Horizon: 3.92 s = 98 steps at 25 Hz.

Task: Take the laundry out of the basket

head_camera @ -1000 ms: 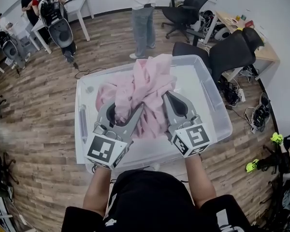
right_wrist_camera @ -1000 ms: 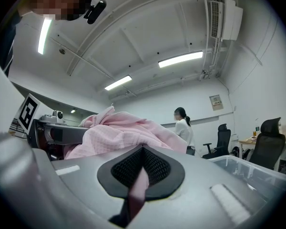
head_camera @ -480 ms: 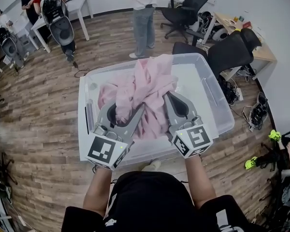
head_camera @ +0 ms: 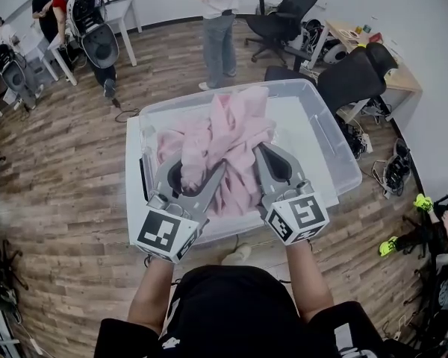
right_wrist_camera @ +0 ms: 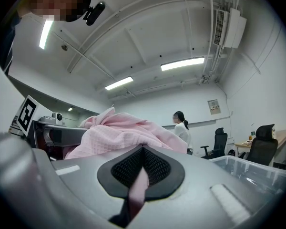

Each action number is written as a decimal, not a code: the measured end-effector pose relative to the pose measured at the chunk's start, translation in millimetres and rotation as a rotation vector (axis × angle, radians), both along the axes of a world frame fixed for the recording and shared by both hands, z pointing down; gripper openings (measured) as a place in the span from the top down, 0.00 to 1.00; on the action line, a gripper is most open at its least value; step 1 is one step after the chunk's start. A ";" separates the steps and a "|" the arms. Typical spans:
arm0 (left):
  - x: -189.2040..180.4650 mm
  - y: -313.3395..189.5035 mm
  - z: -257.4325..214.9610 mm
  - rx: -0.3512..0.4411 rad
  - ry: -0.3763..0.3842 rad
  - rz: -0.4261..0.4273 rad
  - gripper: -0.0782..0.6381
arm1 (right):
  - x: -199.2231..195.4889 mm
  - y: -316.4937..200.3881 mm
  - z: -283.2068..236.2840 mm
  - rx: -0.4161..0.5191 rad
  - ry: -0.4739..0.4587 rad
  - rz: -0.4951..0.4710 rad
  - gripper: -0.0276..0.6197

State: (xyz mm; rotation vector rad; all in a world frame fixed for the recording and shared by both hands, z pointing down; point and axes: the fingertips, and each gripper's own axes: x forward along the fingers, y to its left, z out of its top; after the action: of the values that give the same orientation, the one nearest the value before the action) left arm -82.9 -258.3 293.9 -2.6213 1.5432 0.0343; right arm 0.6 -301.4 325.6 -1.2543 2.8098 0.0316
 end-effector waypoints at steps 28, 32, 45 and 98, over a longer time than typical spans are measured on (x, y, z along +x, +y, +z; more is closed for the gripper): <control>-9.4 88.1 -11.5 0.076 0.025 0.091 0.63 | -10.8 86.6 -13.0 0.040 -0.002 0.072 0.96; -12.3 96.2 -8.9 0.064 0.028 0.099 0.63 | -13.7 95.8 -11.0 0.030 0.000 0.085 0.96; -13.6 121.2 -9.4 0.061 0.048 0.137 0.63 | -13.8 122.8 -12.5 0.019 0.019 0.126 0.96; 135.8 226.1 -3.9 0.027 0.032 0.179 0.62 | 127.6 226.9 -5.2 0.000 -0.041 0.152 0.96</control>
State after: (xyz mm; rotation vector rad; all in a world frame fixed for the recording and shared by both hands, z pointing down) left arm 53.0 -32.2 290.0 -2.7416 1.3028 0.1101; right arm 128.2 -74.6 320.3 -1.4481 2.6745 0.0137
